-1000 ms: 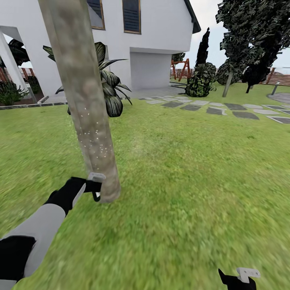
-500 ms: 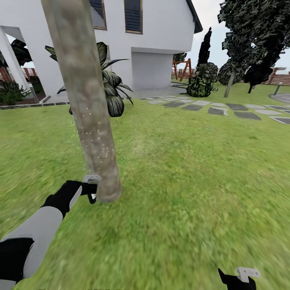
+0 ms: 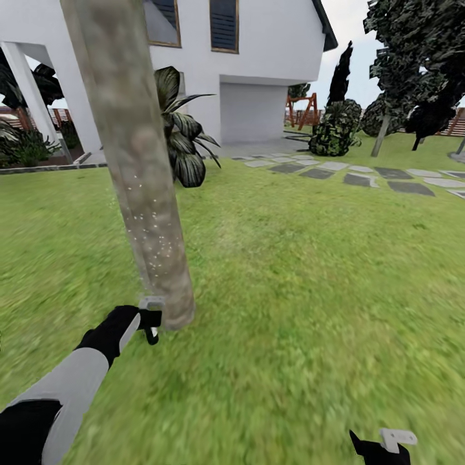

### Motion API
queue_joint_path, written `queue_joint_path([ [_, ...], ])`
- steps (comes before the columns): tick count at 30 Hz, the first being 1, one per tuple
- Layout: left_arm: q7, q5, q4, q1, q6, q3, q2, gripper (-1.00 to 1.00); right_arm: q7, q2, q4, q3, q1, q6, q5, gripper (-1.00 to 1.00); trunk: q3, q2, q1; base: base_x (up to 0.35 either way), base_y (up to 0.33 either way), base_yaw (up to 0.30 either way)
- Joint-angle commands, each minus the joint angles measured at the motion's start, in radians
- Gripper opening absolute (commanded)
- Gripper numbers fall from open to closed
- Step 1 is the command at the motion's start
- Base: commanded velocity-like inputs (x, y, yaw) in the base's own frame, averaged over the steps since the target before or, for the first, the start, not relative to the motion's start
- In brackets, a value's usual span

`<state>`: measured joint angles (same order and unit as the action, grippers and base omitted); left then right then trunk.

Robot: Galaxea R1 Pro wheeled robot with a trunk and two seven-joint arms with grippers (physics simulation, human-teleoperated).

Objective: In the garden, pick up the pesticide atomizer on the floor and spray pesticide onto both trees until each tree trunk is fully covered.

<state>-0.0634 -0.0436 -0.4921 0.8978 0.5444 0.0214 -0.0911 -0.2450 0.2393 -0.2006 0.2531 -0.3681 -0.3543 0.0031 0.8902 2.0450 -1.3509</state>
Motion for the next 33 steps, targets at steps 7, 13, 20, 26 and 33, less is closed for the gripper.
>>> queue_joint_path([
  [7, 0.002, -0.018, -0.009, -0.026, 0.000, -0.001, 0.014, -1.00, 0.000, 0.000, 0.000, 0.000, 0.000, 0.000, 0.000, 1.00, 0.000, 0.000, 0.000, 0.001, -0.276, 0.273],
  [13, 0.003, -0.018, -0.009, -0.027, 0.000, -0.002, 0.014, -1.00, 0.000, 0.000, 0.000, 0.000, 0.000, 0.000, 0.000, 1.00, 0.000, 0.000, 0.000, 0.067, -0.288, 0.118],
  [20, 0.003, -0.018, -0.007, -0.027, 0.000, -0.002, 0.016, -1.00, 0.000, 0.000, 0.000, 0.000, 0.000, 0.000, 0.000, 1.00, 0.000, 0.000, 0.000, 0.154, -0.305, 0.028],
  [26, 0.002, -0.018, -0.006, -0.027, 0.000, -0.002, 0.016, -1.00, 0.000, 0.000, 0.000, 0.000, 0.000, 0.000, 0.000, 1.00, 0.000, 0.000, 0.000, 0.166, -0.305, 0.253],
  [33, 0.002, -0.018, -0.006, -0.028, 0.000, -0.002, 0.016, -1.00, 0.000, 0.000, 0.000, 0.000, 0.000, 0.000, 0.000, 1.00, 0.000, 0.000, 0.000, 0.169, -0.305, 0.188],
])
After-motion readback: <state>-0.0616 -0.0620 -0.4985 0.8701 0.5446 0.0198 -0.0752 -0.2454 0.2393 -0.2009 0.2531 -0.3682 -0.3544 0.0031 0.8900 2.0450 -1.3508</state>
